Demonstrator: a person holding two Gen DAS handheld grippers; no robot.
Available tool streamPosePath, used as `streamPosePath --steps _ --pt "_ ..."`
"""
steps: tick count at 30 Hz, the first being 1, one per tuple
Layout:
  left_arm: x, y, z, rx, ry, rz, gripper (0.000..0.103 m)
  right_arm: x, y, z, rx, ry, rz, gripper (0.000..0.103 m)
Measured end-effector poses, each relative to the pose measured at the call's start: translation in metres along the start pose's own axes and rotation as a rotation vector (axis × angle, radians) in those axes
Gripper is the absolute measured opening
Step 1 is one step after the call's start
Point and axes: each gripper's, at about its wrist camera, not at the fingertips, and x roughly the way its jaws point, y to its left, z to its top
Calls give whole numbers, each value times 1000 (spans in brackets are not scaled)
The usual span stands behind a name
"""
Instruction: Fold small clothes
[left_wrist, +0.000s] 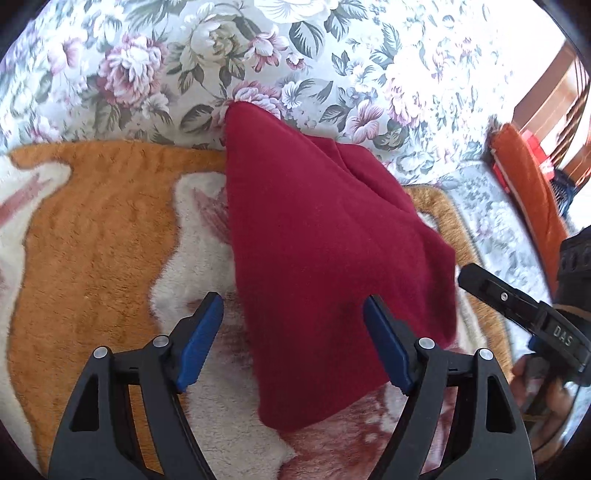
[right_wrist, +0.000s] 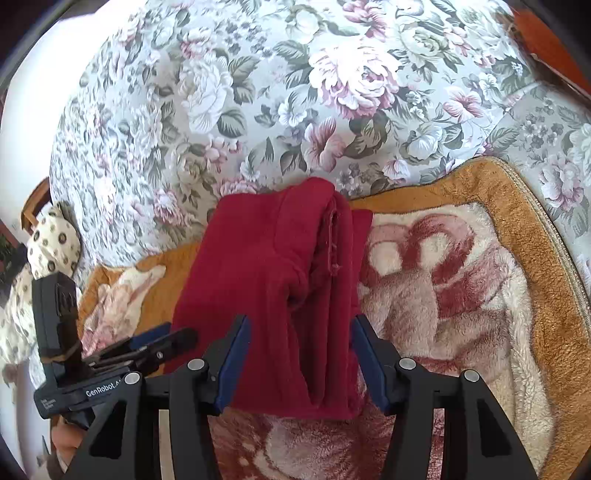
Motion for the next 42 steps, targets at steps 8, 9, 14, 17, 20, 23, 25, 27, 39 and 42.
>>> streamPosePath --steps 8,9,14,17,20,23,25,27,39,42 --pt "24 18 11 -149 42 -136 87 52 -23 24 56 82 40 73" --pt "29 19 11 -160 54 -140 90 62 -30 24 95 98 76 79" --pt "39 7 6 -89 37 -108 95 87 -47 22 188 101 207 81" --pt "36 -4 4 -16 24 -93 82 84 -37 22 168 89 201 62" --pt "21 -7 4 -3 1 -94 65 70 -17 21 95 69 161 51" --pt "-16 -10 -1 9 -43 -125 61 44 3 14 74 49 202 49" --pt "-47 -13 -15 27 -60 -112 61 25 21 2 41 44 223 49" --pt "-68 -13 -33 9 -25 -77 61 12 34 -15 24 60 258 49" --pt "-131 14 -123 -68 -36 173 61 -48 43 -71 19 43 197 51" --pt "-135 10 -124 -69 -62 181 61 -61 74 -62 -127 32 184 42"
